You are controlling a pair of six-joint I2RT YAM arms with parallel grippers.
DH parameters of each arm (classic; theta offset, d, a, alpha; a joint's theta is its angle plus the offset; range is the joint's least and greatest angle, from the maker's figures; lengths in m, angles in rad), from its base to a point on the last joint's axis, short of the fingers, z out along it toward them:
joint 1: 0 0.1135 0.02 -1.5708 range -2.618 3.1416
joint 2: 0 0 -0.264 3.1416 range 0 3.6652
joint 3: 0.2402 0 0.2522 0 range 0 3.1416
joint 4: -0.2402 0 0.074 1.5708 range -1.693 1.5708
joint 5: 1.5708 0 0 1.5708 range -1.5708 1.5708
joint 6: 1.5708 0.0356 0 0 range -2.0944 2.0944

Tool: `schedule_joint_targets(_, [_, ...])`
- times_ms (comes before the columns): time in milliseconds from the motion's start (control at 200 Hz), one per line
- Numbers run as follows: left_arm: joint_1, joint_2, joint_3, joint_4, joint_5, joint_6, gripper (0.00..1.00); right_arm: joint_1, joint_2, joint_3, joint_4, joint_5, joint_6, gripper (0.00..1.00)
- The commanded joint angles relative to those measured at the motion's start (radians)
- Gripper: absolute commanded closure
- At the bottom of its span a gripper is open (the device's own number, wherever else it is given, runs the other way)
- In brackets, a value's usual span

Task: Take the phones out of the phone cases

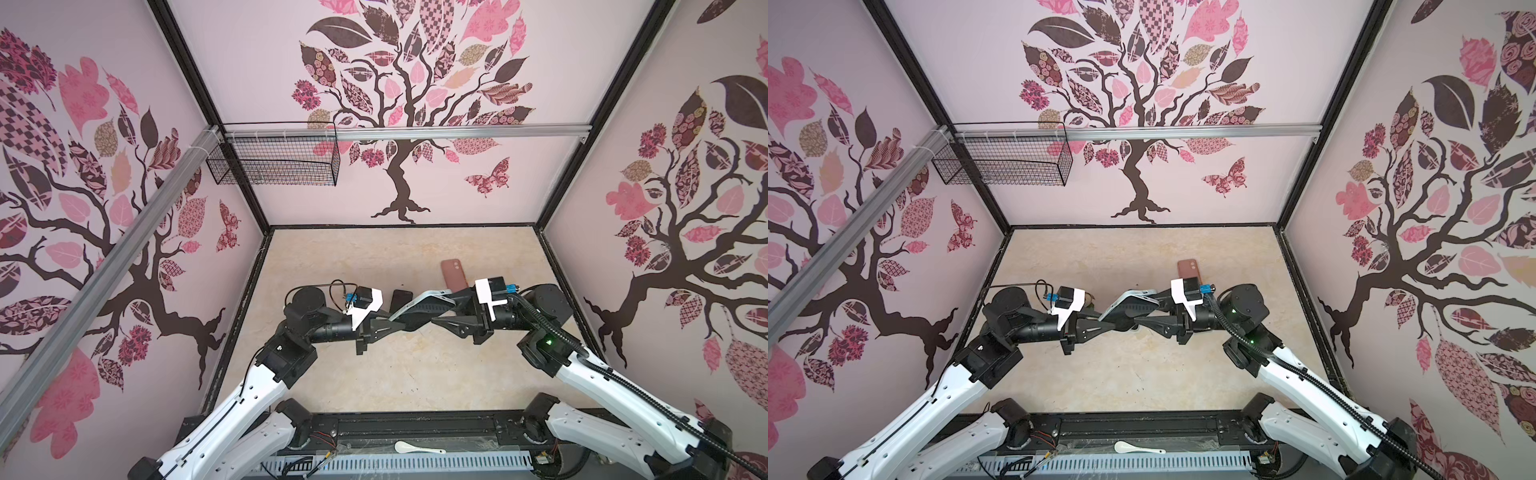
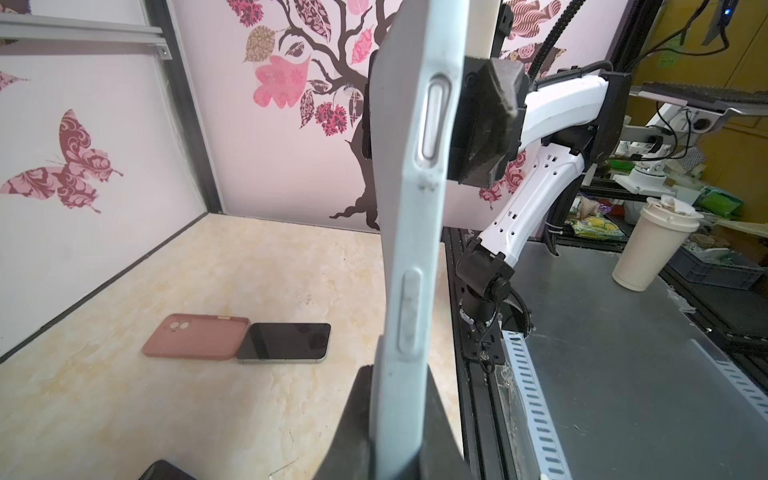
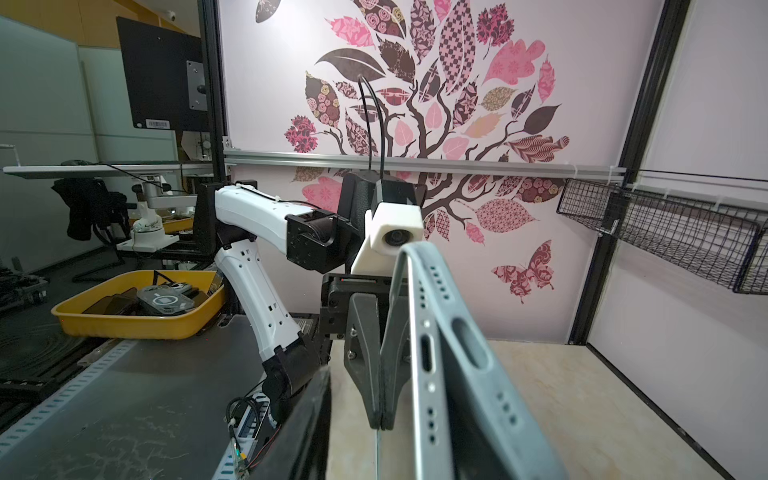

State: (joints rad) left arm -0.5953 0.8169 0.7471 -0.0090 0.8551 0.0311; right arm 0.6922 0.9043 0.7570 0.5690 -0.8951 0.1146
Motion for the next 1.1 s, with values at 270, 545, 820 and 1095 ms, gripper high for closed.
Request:
schedule_joint_targets(270, [0.01, 0.024, -0.069, 0.466, -0.163, -0.304, 1.0, 0.084, 0.06, -0.085, 0.309, -0.042, 0.219, 0.64])
schedule_joint_targets(545, [-0.009, 0.044, -0.092, 0.633, -0.228, -0.428, 1.0, 0.146, 0.166, -0.075, 0.545, 0.054, 0.326, 0.65])
schedule_joint_targets(820, [-0.017, 0.041, -0.08, 0.652, -0.267, -0.467, 1.0, 0.193, 0.243, -0.046, 0.575, 0.053, 0.321, 0.68])
schedule_joint_targets(1095, [-0.017, 0.025, -0.075, 0.569, -0.287, -0.462, 1.0, 0.193, 0.178, -0.019, 0.326, 0.066, 0.155, 0.81])
